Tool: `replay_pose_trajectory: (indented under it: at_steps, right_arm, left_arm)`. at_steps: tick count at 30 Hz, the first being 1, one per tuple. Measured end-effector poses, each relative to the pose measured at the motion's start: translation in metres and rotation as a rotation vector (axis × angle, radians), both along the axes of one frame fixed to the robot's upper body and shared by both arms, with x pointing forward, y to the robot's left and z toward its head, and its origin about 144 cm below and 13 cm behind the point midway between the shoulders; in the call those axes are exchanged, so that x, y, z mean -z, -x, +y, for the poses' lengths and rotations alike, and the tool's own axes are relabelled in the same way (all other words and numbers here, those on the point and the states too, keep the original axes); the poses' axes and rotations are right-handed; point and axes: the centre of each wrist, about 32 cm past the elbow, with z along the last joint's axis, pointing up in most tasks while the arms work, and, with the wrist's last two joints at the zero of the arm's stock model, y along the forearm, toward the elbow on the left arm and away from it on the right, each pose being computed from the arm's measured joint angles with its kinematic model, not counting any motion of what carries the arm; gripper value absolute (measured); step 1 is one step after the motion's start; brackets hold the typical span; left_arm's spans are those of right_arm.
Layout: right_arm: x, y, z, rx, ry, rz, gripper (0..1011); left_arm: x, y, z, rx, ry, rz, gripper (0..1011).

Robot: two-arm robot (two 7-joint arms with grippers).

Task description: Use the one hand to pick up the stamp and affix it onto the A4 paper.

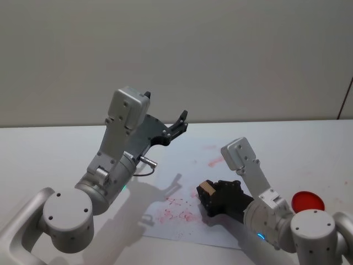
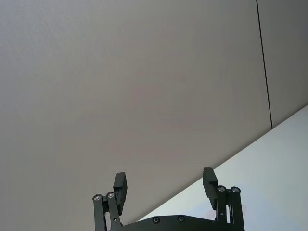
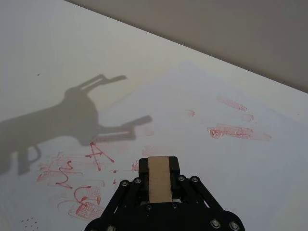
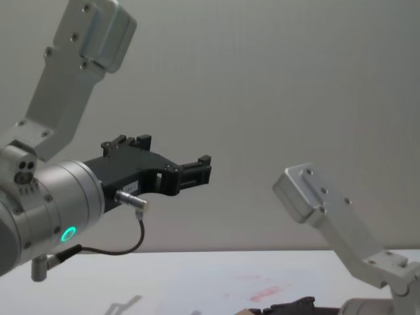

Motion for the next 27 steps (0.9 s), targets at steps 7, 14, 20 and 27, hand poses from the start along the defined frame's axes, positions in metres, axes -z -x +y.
replay_pose_trajectory:
  at_steps: [7, 14, 20, 27]
  right_arm:
    - [0.003, 0.0, 0.001, 0.016, -0.006, 0.004, 219]
    - [-0.001, -0.001, 0.0, 0.049, -0.046, -0.003, 219]
    - [-0.021, -0.004, -0.006, 0.096, -0.113, -0.042, 219]
    - [-0.043, -0.001, -0.024, 0.188, -0.176, -0.073, 219]
  left_arm:
    - [0.0, 0.0, 0.0, 0.0, 0.0, 0.0, 1001]
    - [0.0, 0.0, 0.0, 0.0, 0.0, 0.0, 1001]
    - [0.0, 0.0, 0.0, 0.0, 0.0, 0.0, 1001]
    - [0.0, 0.0, 0.0, 0.0, 0.0, 0.0, 1001]
